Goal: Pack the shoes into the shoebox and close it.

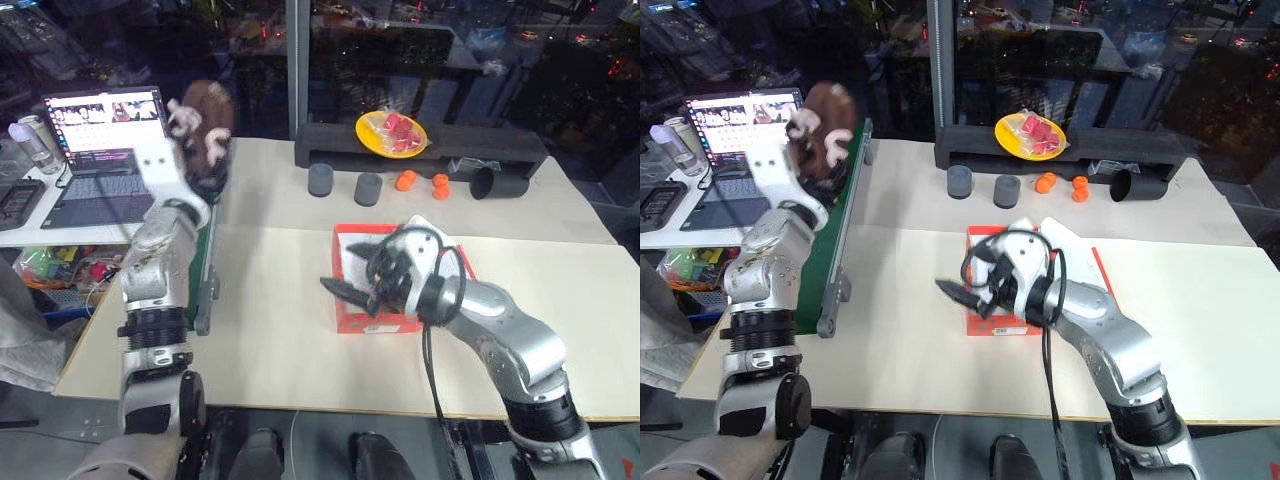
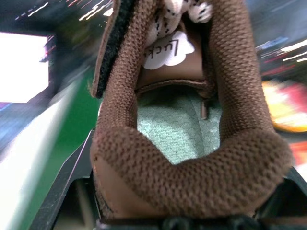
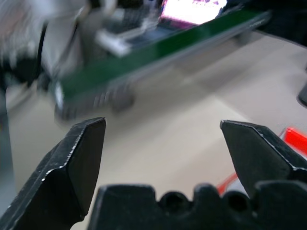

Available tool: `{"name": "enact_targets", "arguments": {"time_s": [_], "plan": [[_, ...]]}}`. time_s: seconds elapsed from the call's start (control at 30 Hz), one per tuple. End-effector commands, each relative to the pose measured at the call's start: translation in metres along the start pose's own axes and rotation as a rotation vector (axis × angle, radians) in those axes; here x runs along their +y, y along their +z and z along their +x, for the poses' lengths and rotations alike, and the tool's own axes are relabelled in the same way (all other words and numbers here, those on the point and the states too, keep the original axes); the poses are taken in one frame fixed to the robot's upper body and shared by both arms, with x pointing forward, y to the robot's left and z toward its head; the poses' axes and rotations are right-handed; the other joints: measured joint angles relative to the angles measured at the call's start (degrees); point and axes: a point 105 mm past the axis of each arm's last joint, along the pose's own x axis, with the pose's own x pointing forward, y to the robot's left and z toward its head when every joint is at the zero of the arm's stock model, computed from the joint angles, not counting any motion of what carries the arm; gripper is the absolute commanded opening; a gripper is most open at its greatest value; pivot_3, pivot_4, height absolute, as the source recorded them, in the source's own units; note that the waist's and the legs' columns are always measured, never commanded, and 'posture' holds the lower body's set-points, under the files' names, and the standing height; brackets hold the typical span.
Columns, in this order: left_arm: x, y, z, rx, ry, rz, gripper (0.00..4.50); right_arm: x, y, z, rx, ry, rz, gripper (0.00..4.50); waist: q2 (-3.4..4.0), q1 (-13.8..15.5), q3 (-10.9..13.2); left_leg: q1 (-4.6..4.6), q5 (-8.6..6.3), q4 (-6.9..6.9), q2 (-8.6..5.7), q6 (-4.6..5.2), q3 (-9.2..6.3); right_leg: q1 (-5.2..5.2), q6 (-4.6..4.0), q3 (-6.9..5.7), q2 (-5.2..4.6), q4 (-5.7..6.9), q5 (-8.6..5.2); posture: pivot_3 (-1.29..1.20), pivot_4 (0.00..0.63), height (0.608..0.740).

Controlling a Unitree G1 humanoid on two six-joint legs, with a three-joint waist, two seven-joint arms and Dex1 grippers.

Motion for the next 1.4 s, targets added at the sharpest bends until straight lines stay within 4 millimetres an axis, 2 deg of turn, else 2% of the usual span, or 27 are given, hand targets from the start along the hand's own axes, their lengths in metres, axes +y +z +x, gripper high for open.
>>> {"name": "enact_targets", "arguments": {"time_s": [0.03,0.13,0.27,0.43,0.67,0.87,0.97,1.27,1.3,1.37,1.4], "plan": [[-0.037,-0.01,-0.008,0.062,-0.199,-0.014,2.89,-0.031,0.03,-0.002,-0.134,-0.128,0.316,4.5,0.01,-0.23,0.0,0.01,0.0,0.0,0.01,0.0,0.0,-0.01,0.0,0.01,0.02,0.03,0.0,0.0,0.15,0.74],[-0.054,-0.018,-0.012,0.103,-0.282,-0.022,2.89,-0.027,0.047,0.002,-0.184,-0.094,0.455,4.5,0.03,-0.63,0.01,0.0,0.01,-0.02,0.1,0.01,0.0,-0.08,-0.03,0.0,0.1,0.09,0.0,0.0,0.15,0.74],[-0.065,-0.017,-0.012,0.109,-0.324,-0.026,2.89,-0.021,0.052,0.005,-0.172,-0.082,0.498,4.5,0.05,-1.21,0.01,-0.04,0.0,-0.09,0.08,0.03,-0.01,-0.1,-0.06,0.0,0.09,0.06,-0.03,0.0,0.15,0.74],[-0.082,-0.019,-0.007,0.114,-0.385,-0.035,2.89,-0.008,0.044,0.013,-0.116,-0.07,0.498,4.5,0.05,-1.53,0.01,-0.05,0.0,-0.1,0.06,0.03,-0.01,-0.06,-0.05,0.0,0.07,0.0,-0.03,0.0,0.15,0.74],[-0.106,-0.015,-0.005,0.095,-0.469,-0.049,2.89,-0.004,0.044,0.021,-0.116,-0.063,0.521,4.5,0.05,-1.55,0.01,-0.05,0.0,-0.1,0.06,0.04,-0.02,-0.08,-0.04,0.0,0.08,-0.04,-0.04,0.0,0.15,0.74],[-0.107,-0.017,-0.006,0.103,-0.464,-0.048,2.89,-0.015,0.046,0.019,-0.163,-0.095,0.582,4.5,0.06,-1.7,0.02,-0.05,0.0,-0.1,0.07,0.04,-0.02,-0.08,-0.04,0.01,0.08,-0.05,-0.04,0.0,0.15,0.74],[-0.103,-0.019,-0.006,0.115,-0.444,-0.033,2.87,-0.017,0.05,0.017,-0.189,-0.096,0.598,3.8,0.06,-1.68,0.02,-0.05,0.0,-0.1,0.06,0.04,-0.03,-0.08,-0.04,0.01,0.09,-0.05,-0.05,0.0,0.15,0.74],[-0.108,-0.021,-0.009,0.127,-0.477,-0.017,2.87,-0.013,0.056,0.019,-0.199,-0.091,0.579,0.73,0.07,-1.67,0.02,-0.06,0.0,-0.11,0.07,0.04,-0.03,-0.08,-0.05,0.0,0.08,-0.08,-0.06,0.0,0.15,0.74],[-0.108,-0.022,-0.009,0.129,-0.479,-0.014,2.87,-0.013,0.056,0.019,-0.198,-0.092,0.577,0.73,0.07,-1.67,0.02,-0.06,0.0,-0.11,0.07,0.04,-0.03,-0.08,-0.05,0.0,0.08,-0.08,-0.06,0.0,0.15,0.74],[-0.109,-0.022,-0.011,0.131,-0.49,-0.021,3.78,-0.013,0.056,0.019,-0.203,-0.096,0.582,0.69,0.07,-1.67,0.02,-0.06,0.0,-0.11,0.07,0.04,-0.03,-0.08,-0.06,0.0,0.08,-0.08,-0.06,0.0,0.15,0.74],[-0.11,-0.024,-0.013,0.139,-0.501,-0.016,4.06,-0.016,0.058,0.018,-0.219,-0.113,0.582,0.69,0.07,-1.67,0.02,-0.06,0.0,-0.11,0.07,0.04,-0.03,-0.08,-0.06,0.0,0.08,-0.08,-0.06,0.0,0.15,0.74]]}}
